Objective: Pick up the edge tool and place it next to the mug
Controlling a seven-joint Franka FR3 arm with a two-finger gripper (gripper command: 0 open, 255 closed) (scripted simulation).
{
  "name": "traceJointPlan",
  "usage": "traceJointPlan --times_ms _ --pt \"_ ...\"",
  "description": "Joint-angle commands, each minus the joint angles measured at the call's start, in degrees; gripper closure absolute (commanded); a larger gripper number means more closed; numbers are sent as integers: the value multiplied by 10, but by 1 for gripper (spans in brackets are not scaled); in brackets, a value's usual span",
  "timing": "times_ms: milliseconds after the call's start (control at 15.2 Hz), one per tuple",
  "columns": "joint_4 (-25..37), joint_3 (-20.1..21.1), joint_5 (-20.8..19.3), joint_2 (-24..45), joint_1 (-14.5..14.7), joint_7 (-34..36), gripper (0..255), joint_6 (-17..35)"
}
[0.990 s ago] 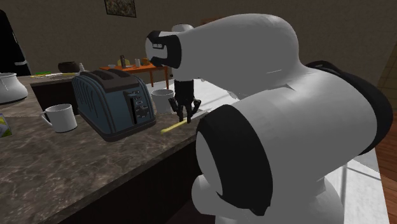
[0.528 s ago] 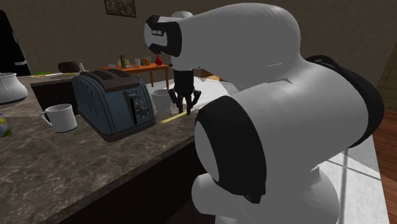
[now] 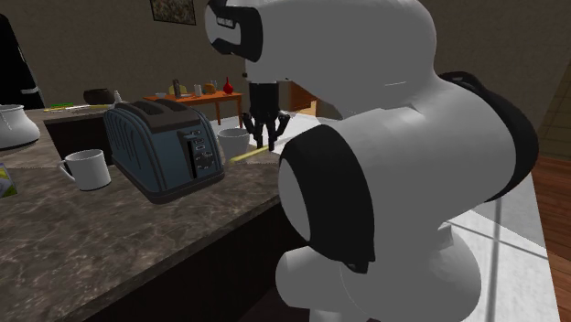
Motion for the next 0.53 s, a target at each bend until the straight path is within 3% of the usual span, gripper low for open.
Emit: traceJointPlan --times_ms 0,462 --pt "21 0 -1 8 -1 2 255 -13" --pt "97 -3 -6 36 -4 8 255 -61"
